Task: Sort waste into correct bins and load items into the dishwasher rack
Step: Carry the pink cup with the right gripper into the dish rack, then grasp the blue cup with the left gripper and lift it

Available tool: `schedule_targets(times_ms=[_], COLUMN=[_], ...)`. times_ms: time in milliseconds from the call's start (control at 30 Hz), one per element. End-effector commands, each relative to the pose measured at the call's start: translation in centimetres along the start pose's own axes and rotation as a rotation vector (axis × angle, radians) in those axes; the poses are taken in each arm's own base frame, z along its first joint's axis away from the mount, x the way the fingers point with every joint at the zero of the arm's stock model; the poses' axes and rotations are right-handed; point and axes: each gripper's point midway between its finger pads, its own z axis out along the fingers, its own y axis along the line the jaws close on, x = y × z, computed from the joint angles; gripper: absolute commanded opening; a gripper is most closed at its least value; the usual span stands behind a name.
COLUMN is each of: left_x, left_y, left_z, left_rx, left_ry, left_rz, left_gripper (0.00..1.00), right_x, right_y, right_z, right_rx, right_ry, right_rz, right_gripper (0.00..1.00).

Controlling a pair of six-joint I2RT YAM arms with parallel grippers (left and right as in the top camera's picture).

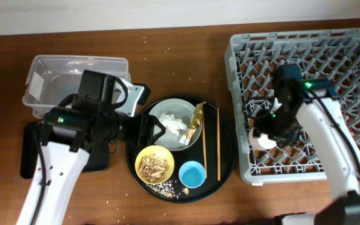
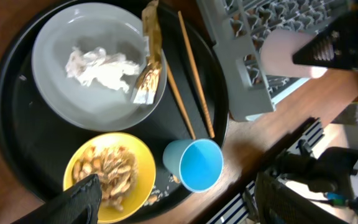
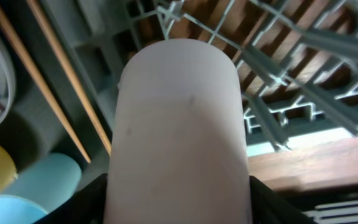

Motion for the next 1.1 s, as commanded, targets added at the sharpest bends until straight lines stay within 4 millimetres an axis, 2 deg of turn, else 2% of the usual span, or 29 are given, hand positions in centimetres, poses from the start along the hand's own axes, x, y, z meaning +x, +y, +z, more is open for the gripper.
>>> schedule_targets(times_ms=[0, 67, 133, 267, 300, 367, 467, 567, 633, 733, 800, 900, 1000, 1033, 1067], left_x=[0.7, 1.3, 1.7, 3.5, 4.1, 5.5, 7.1, 8.2, 9.1, 10.4, 10.4, 8.9, 5.3, 3.9, 2.0], left_y=[0.6, 0.0, -0.6, -1.0, -1.0, -0.8, -0.3, -0.7, -0.7, -0.4, -0.4, -1.1, -2.2, -3.1, -5.5], left_z=[-0.2, 0.4, 1.0, 3.1, 4.2, 7.0, 11.1, 14.4, 16.3, 17.9, 17.9, 16.5, 12.5, 11.2, 9.3], left_rx=[-0.079, -0.115, -0.156, -0.266, -0.272, -0.272, -0.271, -0.265, -0.278, -0.292, -0.292, -0.286, -0.267, -0.207, -0.033], left_ry=[0.025, 0.05, 0.068, 0.125, 0.15, 0.209, 0.282, 0.35, 0.398, 0.46, 0.459, 0.441, 0.375, 0.344, 0.293], left_rz=[0.018, 0.067, 0.081, 0.112, 0.118, 0.122, 0.119, 0.15, 0.173, 0.182, 0.18, 0.169, 0.126, 0.12, 0.146], left_gripper=[0.78, 0.78, 0.78, 0.78, 0.77, 0.75, 0.67, 0.57, 0.46, 0.14, 0.01, 0.0, 0.0, 0.0, 0.0], right_x=[-0.5, -1.0, -1.1, 0.7, 1.5, 3.2, 5.6, 7.4, 8.0, 8.1, 8.1, 8.0, 7.7, 7.6, 7.4], right_y=[0.2, 0.7, 1.4, 3.4, 3.5, 3.1, 2.4, 1.8, 1.6, 1.4, 1.4, 1.5, 1.5, 1.5, 1.5], right_z=[0.4, -1.3, -4.0, -12.3, -14.4, -17.3, -19.7, -20.6, -20.3, -19.7, -19.4, -19.1, -18.5, -18.0, -17.0], right_rx=[-0.011, -0.044, -0.102, -0.31, -0.351, -0.393, -0.432, -0.447, -0.444, -0.432, -0.428, -0.424, -0.407, -0.39, -0.368], right_ry=[0.007, -0.055, -0.144, -0.408, -0.486, -0.609, -0.72, -0.766, -0.756, -0.724, -0.711, -0.7, -0.684, -0.676, -0.65], right_rz=[0.022, 0.015, 0.0, -0.075, -0.092, -0.113, -0.132, -0.14, -0.138, -0.133, -0.131, -0.129, -0.151, -0.184, -0.218], right_gripper=[0.86, 0.9, 0.9, 0.89, 0.9, 0.92, 0.96, 0.97, 0.97, 0.97, 0.97, 0.97, 0.97, 0.97, 0.96])
